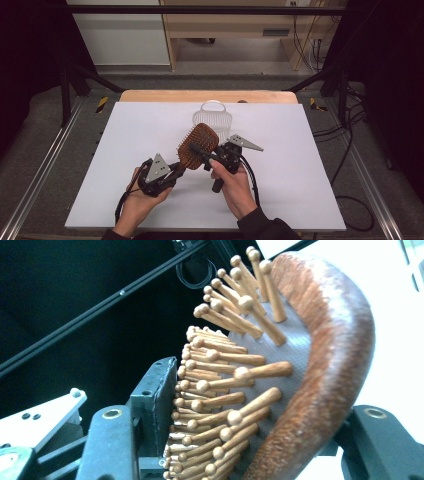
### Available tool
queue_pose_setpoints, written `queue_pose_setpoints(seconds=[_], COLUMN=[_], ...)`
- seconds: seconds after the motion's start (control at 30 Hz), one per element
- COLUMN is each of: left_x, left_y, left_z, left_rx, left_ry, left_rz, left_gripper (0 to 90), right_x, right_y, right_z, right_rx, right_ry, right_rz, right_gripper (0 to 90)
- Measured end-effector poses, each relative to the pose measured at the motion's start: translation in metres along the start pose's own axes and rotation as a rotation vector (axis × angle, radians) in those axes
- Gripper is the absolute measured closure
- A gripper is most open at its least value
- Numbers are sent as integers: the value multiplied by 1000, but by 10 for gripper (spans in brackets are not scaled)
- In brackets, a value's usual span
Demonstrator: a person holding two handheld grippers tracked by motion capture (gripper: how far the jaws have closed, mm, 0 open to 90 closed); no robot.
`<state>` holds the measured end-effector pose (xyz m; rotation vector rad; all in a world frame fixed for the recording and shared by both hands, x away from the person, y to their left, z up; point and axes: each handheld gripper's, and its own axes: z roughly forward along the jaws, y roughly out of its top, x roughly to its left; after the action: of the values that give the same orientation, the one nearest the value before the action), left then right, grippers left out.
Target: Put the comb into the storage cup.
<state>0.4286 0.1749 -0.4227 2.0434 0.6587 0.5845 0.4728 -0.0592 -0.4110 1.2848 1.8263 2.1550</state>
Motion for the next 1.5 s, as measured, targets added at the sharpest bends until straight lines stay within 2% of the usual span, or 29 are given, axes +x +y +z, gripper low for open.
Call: queue_pose_setpoints(seconds=[0.33,0.47,0.77,1.07,1.2,1.37,1.4,1.43,1.5], left_x=[1,1,0,-1,0,-2,-1,-1,1], left_y=[1,0,0,0,1,1,1,1,1], left_z=[1,2,4,6,5,5,5,5,6], left_rx=[-25,-33,-57,-85,-128,-159,-174,-174,-182], left_ry=[3,2,7,10,6,-6,-10,-10,-23], left_rz=[-10,-19,-31,-65,-71,-69,-88,-88,-102], left_gripper=[726,727,725,715,598,439,388,358,328], right_x=[6,9,15,17,17,19,19,19,18], right_y=[6,9,14,17,18,21,22,22,23], right_z=[0,0,0,0,-1,-1,-1,-1,-2], right_rx=[-10,-3,7,10,7,3,-1,-1,0], right_ry=[11,3,-2,-8,4,3,-1,-1,-7], right_rz=[17,-8,-13,-22,-12,-23,-21,-21,-28], right_gripper=[460,487,515,525,527,528,527,527,527])
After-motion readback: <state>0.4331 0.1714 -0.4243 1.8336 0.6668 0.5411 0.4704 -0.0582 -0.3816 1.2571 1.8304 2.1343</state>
